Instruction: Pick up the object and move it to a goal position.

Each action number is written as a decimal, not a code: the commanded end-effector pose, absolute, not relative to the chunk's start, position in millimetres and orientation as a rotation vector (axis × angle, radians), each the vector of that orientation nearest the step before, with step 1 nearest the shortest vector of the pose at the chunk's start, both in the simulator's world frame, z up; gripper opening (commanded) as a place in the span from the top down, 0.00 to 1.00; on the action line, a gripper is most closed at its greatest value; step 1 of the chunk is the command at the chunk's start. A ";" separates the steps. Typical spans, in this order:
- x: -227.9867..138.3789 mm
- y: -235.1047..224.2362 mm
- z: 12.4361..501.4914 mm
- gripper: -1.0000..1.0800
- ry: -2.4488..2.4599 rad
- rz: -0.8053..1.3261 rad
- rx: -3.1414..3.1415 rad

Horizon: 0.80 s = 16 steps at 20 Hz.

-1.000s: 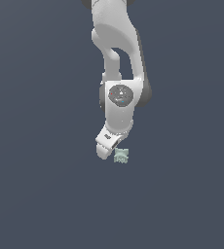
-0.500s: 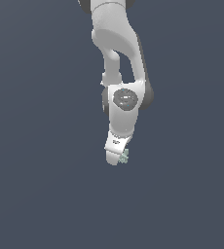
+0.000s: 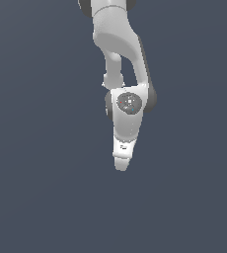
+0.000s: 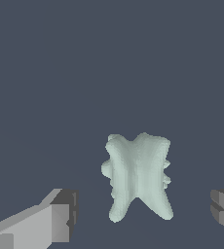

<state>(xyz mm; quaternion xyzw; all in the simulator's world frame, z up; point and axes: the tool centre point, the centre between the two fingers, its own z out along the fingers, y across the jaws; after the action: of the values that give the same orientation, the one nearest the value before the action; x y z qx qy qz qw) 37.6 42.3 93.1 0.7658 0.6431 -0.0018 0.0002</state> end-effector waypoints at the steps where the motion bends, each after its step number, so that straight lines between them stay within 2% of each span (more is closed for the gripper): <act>1: 38.5 43.7 92.5 0.04 2.053 -0.002 2.378; 10: 38.8 44.3 88.5 0.04 2.070 -0.001 2.363; 16: 37.9 44.9 61.1 0.04 2.074 -0.001 2.360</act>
<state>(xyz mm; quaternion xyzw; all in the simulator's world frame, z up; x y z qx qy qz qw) 38.6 44.8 69.9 0.7514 0.6598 0.0003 0.0004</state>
